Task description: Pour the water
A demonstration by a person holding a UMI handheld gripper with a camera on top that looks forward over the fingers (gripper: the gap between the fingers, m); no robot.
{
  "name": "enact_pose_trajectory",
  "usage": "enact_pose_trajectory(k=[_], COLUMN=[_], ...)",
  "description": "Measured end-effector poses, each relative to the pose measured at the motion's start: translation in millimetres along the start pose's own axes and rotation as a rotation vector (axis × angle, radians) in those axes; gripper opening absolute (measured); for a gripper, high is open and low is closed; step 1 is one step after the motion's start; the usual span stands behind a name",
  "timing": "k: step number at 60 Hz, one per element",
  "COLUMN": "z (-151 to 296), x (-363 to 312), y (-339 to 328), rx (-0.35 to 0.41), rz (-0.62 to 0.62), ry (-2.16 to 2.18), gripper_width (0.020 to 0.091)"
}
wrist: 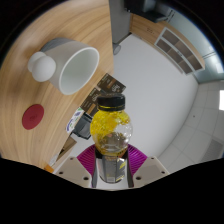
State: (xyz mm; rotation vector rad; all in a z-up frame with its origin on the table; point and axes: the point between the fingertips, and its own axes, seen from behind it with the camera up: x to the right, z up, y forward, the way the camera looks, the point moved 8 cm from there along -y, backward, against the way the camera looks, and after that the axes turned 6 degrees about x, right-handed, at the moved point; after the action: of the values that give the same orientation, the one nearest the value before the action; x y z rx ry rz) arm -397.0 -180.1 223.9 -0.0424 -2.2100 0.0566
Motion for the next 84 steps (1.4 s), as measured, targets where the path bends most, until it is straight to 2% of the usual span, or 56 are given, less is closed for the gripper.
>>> enact_pose_trajectory(k=[4, 10, 21, 27, 37, 44, 45, 49, 63, 79, 81, 84], z=[14.8, 25.1, 18.0, 4.1, -23.5, -46.7, -39.2, -53.7, -46.8, -8.7, -10.1, -9.5], x=[-9.6, -24.6, -23.8, -17.7, -5.6, 8.6, 6.1, 2.7, -55.9, -132.5, -131.6, -133.3], y=[2.5, 5.2, 0.8, -4.5, -19.8, -20.0, -22.2, -18.8, -0.4, 4.4, 4.3, -0.3], rx=[0.029, 0.029, 0.025, 0.034, 0.033, 0.071, 0.073, 0.095, 0.126, 0.083, 0.108, 0.11], rz=[0.027, 0.072, 0.098, 0.155, 0.275, 0.269, 0.259, 0.307, 0.388, 0.486, 0.432, 0.417], ry=[-0.076, -0.113, 0.04, 0.298, 0.966, 1.381, 1.437, 1.672, 2.069, 2.17, 2.184, 2.186], gripper_width=[0.0407, 0.0407, 0.0408, 0.041, 0.0417, 0.0417, 0.0416, 0.0417, 0.0416, 0.0429, 0.0418, 0.042])
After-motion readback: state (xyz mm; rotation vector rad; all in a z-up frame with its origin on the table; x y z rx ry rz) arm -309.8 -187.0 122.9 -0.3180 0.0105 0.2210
